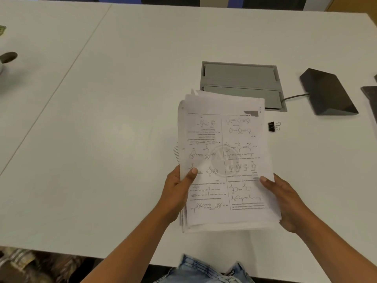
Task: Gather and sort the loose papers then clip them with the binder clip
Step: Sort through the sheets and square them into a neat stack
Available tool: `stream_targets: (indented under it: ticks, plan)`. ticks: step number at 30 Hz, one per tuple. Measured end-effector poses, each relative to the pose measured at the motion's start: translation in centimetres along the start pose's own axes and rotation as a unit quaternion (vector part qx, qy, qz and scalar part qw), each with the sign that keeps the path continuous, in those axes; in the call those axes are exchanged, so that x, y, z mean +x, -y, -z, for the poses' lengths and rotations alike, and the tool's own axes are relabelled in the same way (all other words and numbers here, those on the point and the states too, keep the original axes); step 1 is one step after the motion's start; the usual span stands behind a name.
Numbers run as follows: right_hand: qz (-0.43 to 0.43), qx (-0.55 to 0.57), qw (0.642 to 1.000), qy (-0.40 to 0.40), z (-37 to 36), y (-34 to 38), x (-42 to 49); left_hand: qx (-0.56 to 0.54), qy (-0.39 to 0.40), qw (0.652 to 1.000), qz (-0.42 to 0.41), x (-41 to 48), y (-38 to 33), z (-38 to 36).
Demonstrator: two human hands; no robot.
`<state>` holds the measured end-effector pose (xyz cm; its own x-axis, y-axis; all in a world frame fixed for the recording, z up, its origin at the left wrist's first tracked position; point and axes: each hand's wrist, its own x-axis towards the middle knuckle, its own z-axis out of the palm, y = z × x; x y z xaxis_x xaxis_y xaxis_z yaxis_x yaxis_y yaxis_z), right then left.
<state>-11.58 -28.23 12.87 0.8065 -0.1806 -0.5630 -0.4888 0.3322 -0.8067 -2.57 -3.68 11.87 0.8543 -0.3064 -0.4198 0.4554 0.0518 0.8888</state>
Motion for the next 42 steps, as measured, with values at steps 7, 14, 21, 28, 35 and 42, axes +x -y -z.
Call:
stream_targets:
  ticks: [7, 14, 21, 28, 35, 42]
  plan:
    - [-0.026, -0.007, 0.999, -0.032, 1.4, -1.5, -0.6, 0.053, 0.126, 0.988, 0.067, 0.3, 1.2, 0.3]
    - [-0.007, -0.024, 0.998, -0.05, 1.5, -2.6, -1.0, 0.054, 0.175, 0.977, 0.11, 0.8, 2.6, 0.3]
    - [0.004, -0.039, 0.993, -0.108, 2.5, -3.3, -1.3, 0.274, -0.224, 0.926, 0.132, 3.5, 6.6, -1.3]
    - [-0.001, -0.044, 0.982, -0.182, 3.9, -3.5, -2.1, 0.522, -0.256, 0.79, 0.192, 6.3, 9.6, -2.4]
    - [0.025, -0.031, 0.976, -0.215, 4.8, -2.9, -3.3, 0.418, -0.283, 0.83, 0.237, 8.0, 9.7, -2.5]
    - [0.026, -0.024, 0.973, -0.229, 5.8, -3.5, -3.0, 0.335, -0.257, 0.876, 0.231, 7.9, 8.6, -0.6]
